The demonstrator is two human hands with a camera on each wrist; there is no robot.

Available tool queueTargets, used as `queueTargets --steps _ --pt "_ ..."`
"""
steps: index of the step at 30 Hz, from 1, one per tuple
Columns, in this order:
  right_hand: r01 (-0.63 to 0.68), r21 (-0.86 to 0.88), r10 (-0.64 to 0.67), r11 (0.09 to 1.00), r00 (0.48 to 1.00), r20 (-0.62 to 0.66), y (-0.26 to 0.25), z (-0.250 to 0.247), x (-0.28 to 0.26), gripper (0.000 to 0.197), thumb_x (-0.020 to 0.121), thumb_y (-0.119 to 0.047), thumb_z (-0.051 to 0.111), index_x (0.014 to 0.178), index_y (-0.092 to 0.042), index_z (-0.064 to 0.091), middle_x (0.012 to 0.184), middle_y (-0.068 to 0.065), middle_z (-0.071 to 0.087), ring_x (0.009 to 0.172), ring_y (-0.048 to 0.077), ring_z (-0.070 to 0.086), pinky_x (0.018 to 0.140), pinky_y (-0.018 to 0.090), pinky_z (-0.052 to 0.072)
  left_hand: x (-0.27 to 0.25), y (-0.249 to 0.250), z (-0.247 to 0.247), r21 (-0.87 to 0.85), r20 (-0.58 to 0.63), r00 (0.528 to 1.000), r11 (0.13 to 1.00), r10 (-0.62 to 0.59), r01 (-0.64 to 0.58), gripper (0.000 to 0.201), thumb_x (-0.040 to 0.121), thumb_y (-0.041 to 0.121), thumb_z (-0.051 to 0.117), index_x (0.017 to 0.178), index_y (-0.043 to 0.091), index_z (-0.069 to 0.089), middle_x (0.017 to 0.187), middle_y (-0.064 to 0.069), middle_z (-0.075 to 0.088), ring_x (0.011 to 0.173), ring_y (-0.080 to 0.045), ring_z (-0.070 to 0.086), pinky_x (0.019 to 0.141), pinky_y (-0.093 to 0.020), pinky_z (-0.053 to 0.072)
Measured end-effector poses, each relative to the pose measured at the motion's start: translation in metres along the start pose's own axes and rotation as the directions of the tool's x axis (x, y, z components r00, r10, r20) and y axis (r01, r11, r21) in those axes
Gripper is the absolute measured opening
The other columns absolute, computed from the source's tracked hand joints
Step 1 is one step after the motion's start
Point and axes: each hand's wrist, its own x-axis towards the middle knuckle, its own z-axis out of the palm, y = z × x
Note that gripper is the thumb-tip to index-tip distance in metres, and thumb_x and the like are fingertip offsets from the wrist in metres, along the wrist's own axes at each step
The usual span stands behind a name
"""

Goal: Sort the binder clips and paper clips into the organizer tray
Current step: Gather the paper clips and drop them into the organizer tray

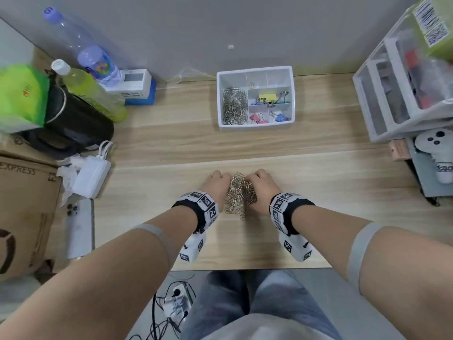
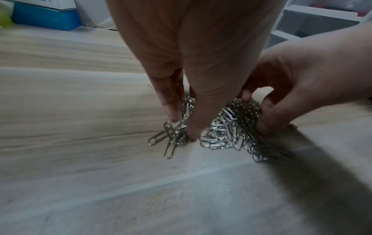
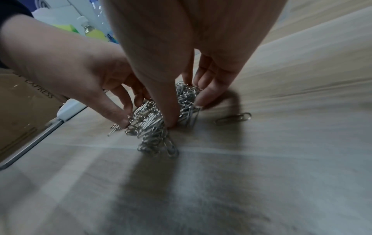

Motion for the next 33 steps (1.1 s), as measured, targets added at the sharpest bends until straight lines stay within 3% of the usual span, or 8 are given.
queueTargets --steps 5,8,11,15,20,24,28,33 --pt "-0.042 -0.090 0.041 0.995 0.999 -0.012 0.005 -0.017 -0.006 0.097 0.047 -0.044 0.086 0.130 -0.023 0.041 0.122 0.003 0.035 0.115 0.023 0.035 0.096 0.035 0.045 -0.006 -0.016 -0.019 0.021 0.031 0.996 0.996 -0.085 0.084 0.082 0.054 0.017 0.092 0.118 0.011 0.042 0.114 -0.010 0.044 0.100 -0.027 0.051 0.084 -0.036 0.052" --pt "-0.030 -0.201 0.031 0.979 1.000 0.002 0.010 -0.020 -0.015 0.093 0.043 -0.056 0.079 0.120 -0.025 0.037 0.115 0.002 0.032 0.106 0.022 0.036 0.087 0.036 0.050 -0.014 -0.026 -0.028 0.031 0.090 0.979 0.983 -0.182 0.180 0.074 0.064 0.004 0.086 0.120 0.007 0.038 0.113 -0.013 0.048 0.085 -0.025 0.052 0.073 -0.032 0.049" --pt "0.005 -0.209 -0.004 0.978 1.000 0.003 0.007 -0.014 -0.019 0.088 0.048 -0.049 0.076 0.123 -0.026 0.035 0.116 0.002 0.033 0.105 0.022 0.036 0.087 0.038 0.051 -0.013 -0.028 -0.023 0.031 0.140 0.969 0.979 -0.202 0.200 0.057 0.081 -0.007 0.066 0.127 -0.002 0.033 0.103 -0.015 0.060 0.077 -0.024 0.054 0.066 -0.028 0.043" --pt "0.045 -0.156 -0.038 0.987 0.998 0.047 -0.006 -0.001 -0.008 0.105 0.049 -0.036 0.085 0.138 -0.016 0.034 0.126 0.006 0.035 0.114 0.025 0.037 0.100 0.038 0.044 -0.009 -0.019 -0.011 0.009 0.110 0.988 0.994 -0.109 0.108 0.050 0.081 -0.006 0.066 0.121 -0.002 0.037 0.078 -0.006 0.054 0.063 -0.019 0.052 0.051 -0.030 0.040" --pt "0.046 -0.009 -0.045 0.999 0.999 0.022 -0.017 0.007 0.002 0.095 0.061 -0.021 0.083 0.144 -0.015 0.036 0.129 0.009 0.037 0.120 0.028 0.038 0.107 0.037 0.037 0.003 -0.012 -0.014 -0.053 0.094 0.996 0.999 0.004 0.001 0.052 0.076 -0.002 0.071 0.117 0.004 0.040 0.089 -0.011 0.058 0.079 -0.027 0.060 0.063 -0.033 0.047" --pt "0.040 -0.010 -0.040 0.999 0.999 -0.016 -0.011 0.000 0.001 0.096 0.054 -0.034 0.086 0.137 -0.019 0.041 0.124 0.006 0.037 0.119 0.026 0.038 0.103 0.037 0.041 0.002 -0.019 -0.012 -0.083 0.071 0.997 0.996 -0.021 0.027 0.052 0.073 0.004 0.074 0.112 0.008 0.040 0.095 -0.011 0.058 0.082 -0.028 0.061 0.066 -0.035 0.052" --pt "-0.072 -0.132 0.071 0.989 0.997 -0.010 0.003 -0.019 -0.002 0.105 0.043 -0.044 0.085 0.132 -0.020 0.035 0.120 0.003 0.033 0.115 0.023 0.035 0.094 0.038 0.048 -0.003 -0.036 -0.017 0.010 -0.026 0.997 0.998 -0.067 0.067 0.069 0.061 0.016 0.086 0.113 0.010 0.040 0.108 -0.008 0.046 0.088 -0.025 0.056 0.073 -0.034 0.051" --pt "-0.115 -0.095 0.117 0.989 0.993 0.015 0.010 -0.024 -0.002 0.087 0.063 -0.032 0.080 0.136 -0.018 0.036 0.127 0.005 0.036 0.119 0.025 0.038 0.098 0.037 0.045 -0.002 -0.047 -0.018 0.130 -0.049 0.993 0.985 -0.104 0.109 0.064 0.066 0.013 0.082 0.117 0.003 0.044 0.122 -0.015 0.041 0.106 -0.029 0.050 0.084 -0.032 0.045"
